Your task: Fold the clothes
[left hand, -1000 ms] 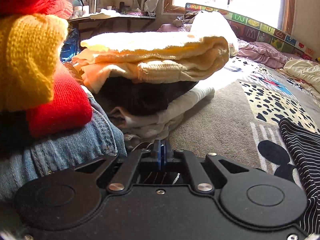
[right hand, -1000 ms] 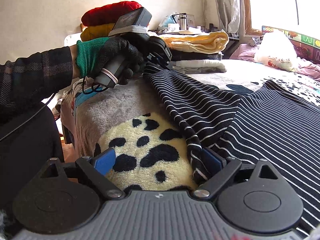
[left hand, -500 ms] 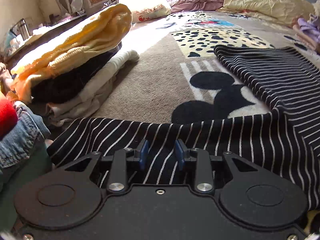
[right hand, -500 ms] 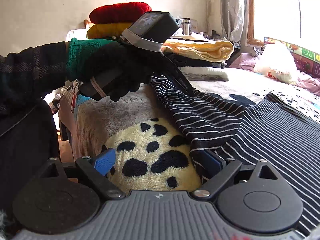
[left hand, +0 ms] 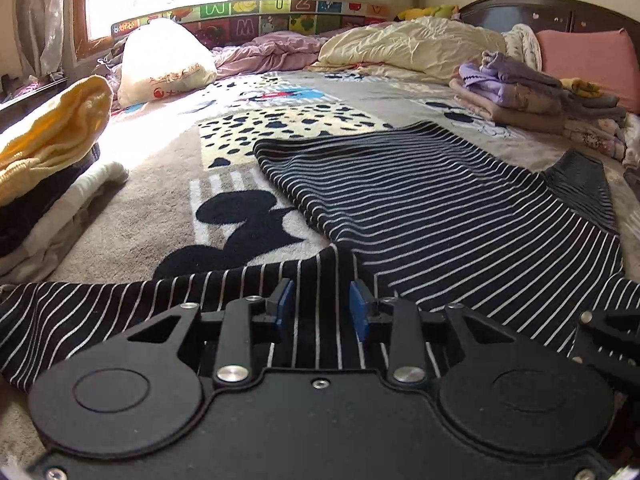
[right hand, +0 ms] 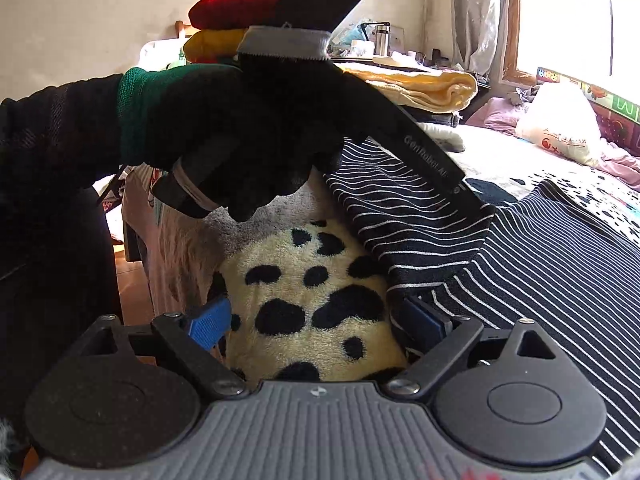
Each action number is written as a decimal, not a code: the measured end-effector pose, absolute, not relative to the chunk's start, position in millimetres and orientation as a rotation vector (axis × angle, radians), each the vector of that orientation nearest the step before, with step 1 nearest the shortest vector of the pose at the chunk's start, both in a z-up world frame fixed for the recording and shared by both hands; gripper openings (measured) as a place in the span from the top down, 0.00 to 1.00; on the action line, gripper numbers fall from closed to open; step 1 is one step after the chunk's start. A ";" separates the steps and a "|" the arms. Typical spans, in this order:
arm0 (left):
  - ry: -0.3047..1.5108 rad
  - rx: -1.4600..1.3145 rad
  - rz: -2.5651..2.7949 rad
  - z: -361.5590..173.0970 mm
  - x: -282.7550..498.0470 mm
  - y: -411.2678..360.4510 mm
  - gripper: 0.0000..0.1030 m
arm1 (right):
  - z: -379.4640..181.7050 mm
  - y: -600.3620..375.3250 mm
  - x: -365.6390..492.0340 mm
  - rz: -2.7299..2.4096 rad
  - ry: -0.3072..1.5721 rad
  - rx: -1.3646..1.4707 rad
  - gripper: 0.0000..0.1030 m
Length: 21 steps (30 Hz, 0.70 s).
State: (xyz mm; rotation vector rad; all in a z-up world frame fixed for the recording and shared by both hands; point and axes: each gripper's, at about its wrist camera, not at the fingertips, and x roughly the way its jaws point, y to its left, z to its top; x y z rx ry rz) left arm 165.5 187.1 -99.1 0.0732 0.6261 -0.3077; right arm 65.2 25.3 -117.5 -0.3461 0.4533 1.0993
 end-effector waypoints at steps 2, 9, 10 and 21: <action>0.644 0.064 -0.304 -102.2 169.8 183.2 0.68 | -119.5 25.8 64.2 1.103 0.446 -0.363 0.10; 0.593 -0.248 0.065 -104.0 168.7 291.3 0.68 | -122.4 26.3 64.2 1.115 0.445 -0.352 0.05; 0.589 -0.257 0.162 -104.8 167.8 307.9 0.69 | -123.1 26.4 63.7 1.117 0.444 -0.352 0.05; 0.571 -0.130 0.372 -99.4 157.6 331.6 0.71 | -125.3 27.7 67.8 1.130 0.444 -0.347 0.02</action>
